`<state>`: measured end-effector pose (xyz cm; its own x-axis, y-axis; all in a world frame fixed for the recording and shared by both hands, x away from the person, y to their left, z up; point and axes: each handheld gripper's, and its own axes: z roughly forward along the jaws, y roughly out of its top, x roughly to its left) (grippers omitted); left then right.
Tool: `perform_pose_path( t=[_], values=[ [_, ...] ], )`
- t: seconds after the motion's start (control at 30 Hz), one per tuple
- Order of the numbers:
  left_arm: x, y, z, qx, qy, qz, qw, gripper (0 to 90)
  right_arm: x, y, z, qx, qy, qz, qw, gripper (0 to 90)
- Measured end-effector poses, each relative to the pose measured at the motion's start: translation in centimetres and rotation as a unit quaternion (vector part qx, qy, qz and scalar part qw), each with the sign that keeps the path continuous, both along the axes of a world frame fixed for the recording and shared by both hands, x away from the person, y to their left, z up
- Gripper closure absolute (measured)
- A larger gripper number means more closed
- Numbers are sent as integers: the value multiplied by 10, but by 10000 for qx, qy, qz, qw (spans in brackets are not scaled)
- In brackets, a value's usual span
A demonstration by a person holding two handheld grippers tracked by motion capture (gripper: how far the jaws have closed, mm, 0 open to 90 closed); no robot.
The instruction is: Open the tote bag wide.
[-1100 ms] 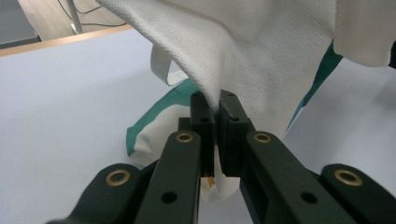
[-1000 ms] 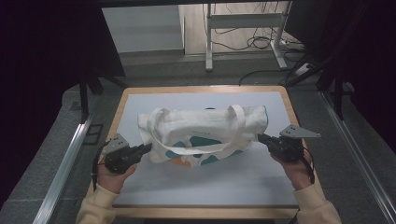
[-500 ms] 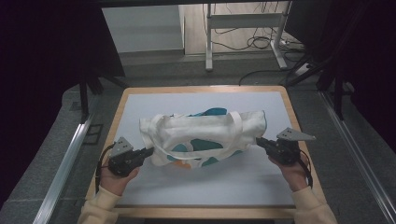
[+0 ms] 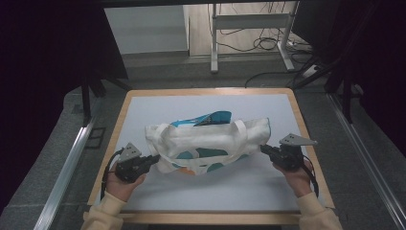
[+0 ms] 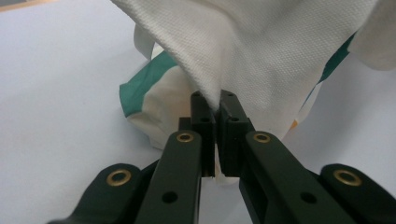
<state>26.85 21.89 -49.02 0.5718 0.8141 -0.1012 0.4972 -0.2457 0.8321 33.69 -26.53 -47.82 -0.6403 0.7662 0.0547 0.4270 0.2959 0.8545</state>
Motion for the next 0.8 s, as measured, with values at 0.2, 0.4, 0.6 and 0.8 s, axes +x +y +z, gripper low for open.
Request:
perform_pose_path(
  t=[0.2,0.4,0.6,0.8],
  values=[
    [5,-2,-10,158,153,25,9998,876,2,3,-7,-144,116,-2,9998,870],
    [10,-5,-16,265,258,22,9993,875,5,5,-17,-268,327,10,9991,870],
    [16,-10,-26,403,438,-16,9982,875,7,9,-28,-476,553,42,9973,871],
    [19,-13,-32,406,550,-32,9977,873,9,10,-32,-541,632,48,9965,871]
  ],
)
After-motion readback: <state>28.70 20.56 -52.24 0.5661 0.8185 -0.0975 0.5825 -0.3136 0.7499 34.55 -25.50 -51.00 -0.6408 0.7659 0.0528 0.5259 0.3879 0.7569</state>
